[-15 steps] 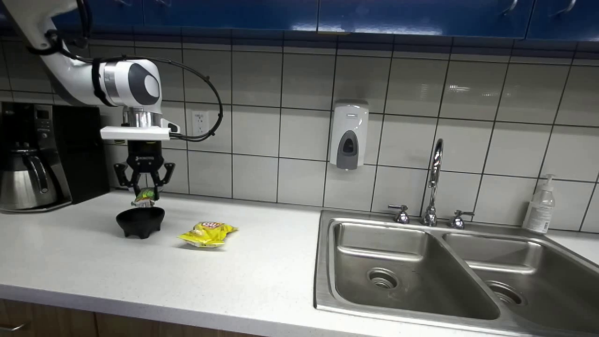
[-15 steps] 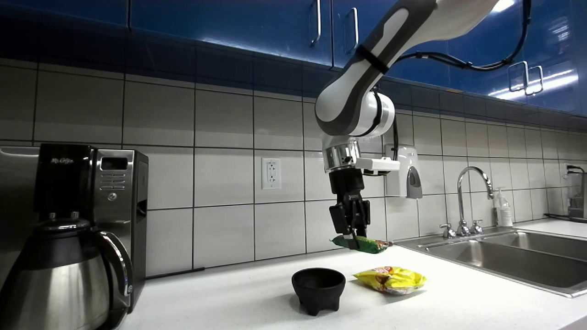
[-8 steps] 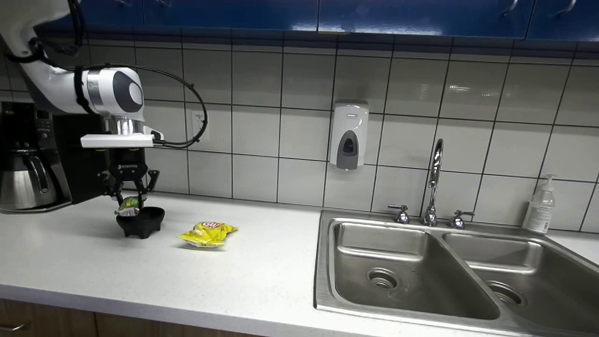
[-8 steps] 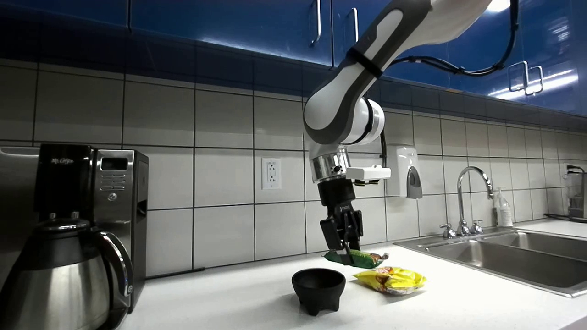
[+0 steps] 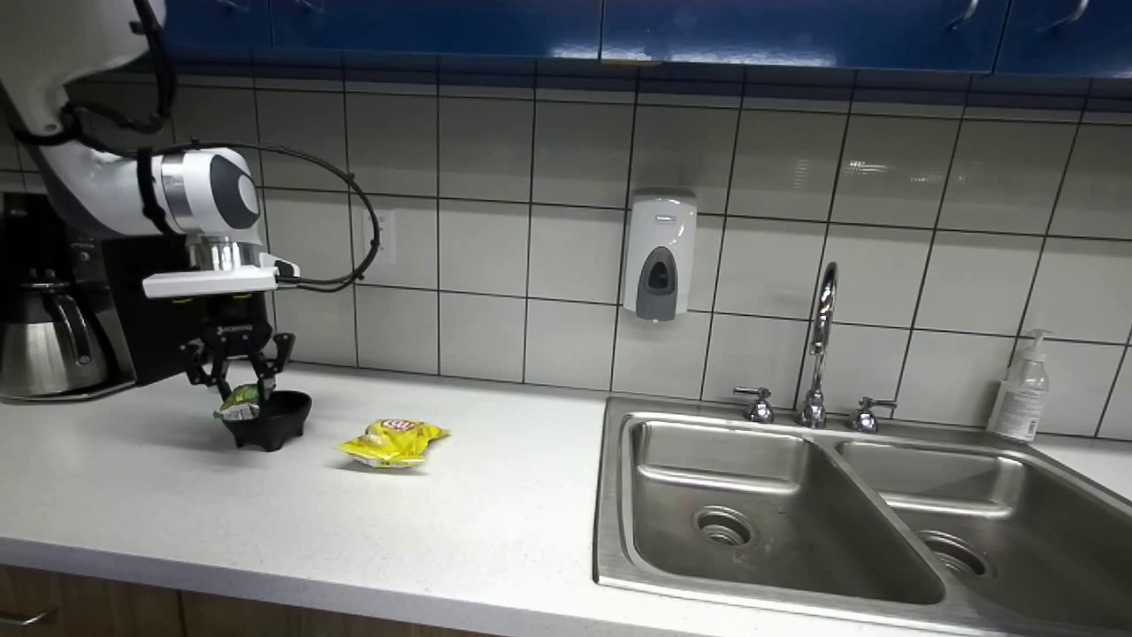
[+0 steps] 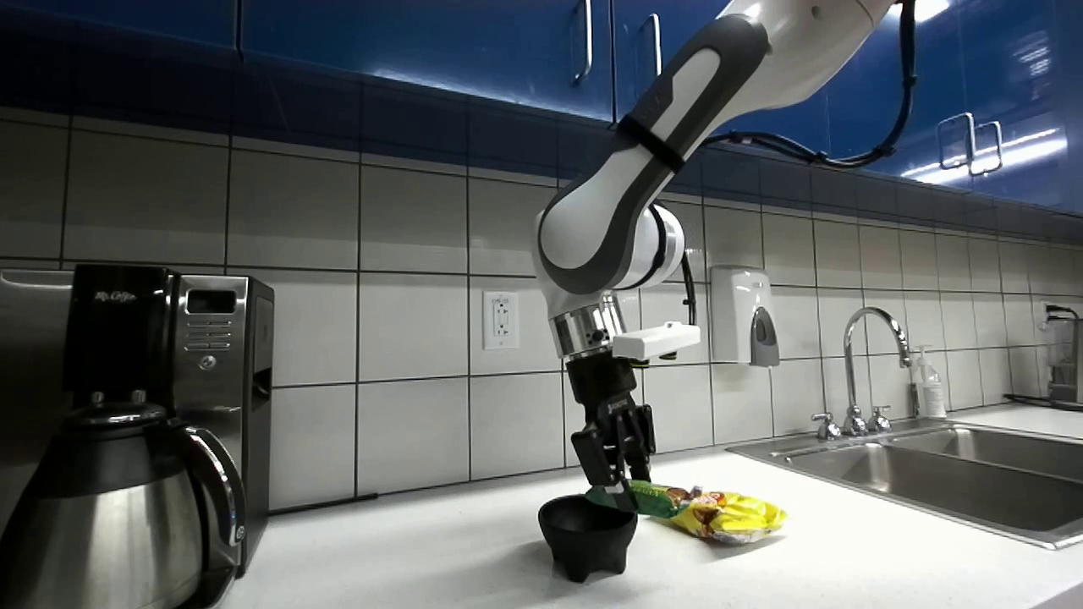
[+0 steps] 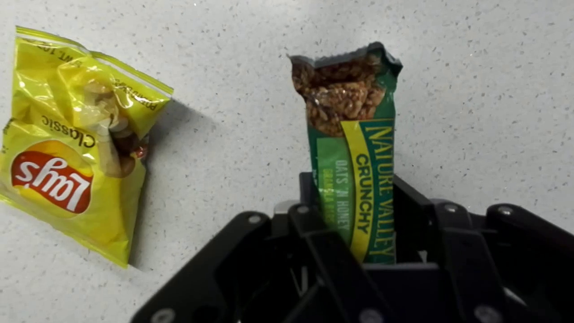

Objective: Put the green packet in the bowl

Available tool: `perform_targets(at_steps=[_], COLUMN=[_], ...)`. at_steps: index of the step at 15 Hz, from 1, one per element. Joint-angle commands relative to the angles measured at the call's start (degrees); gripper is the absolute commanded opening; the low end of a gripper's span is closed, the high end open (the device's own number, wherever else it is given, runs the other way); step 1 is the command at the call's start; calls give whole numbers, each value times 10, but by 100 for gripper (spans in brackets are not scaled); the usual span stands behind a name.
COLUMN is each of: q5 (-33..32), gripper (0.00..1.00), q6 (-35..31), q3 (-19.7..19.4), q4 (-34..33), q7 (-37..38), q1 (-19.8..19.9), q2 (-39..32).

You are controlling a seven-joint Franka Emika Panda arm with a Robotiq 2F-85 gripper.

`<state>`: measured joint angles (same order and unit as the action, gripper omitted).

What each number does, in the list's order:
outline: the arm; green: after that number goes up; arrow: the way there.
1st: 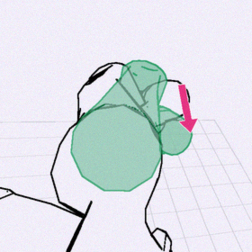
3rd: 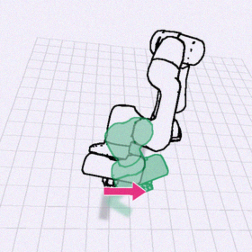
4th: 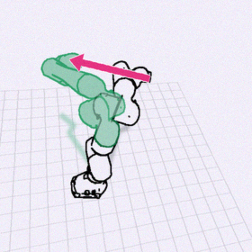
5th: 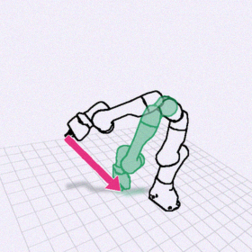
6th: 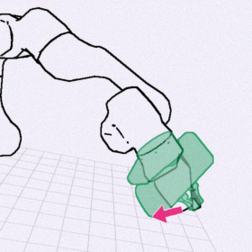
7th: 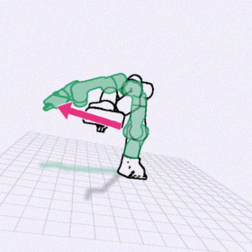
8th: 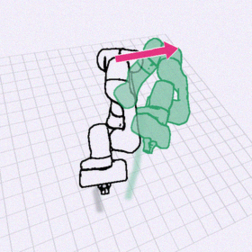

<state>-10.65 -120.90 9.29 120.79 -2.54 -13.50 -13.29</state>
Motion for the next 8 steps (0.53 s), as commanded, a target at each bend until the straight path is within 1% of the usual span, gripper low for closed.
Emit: perform_targets(at_steps=[1, 8], q5=[-19, -19], gripper=[16, 16], q6=[25, 39], q3=[-1, -6], q4=[-47, -105], q7=[33, 49], q1=[-3, -8], q2=[-33, -76])
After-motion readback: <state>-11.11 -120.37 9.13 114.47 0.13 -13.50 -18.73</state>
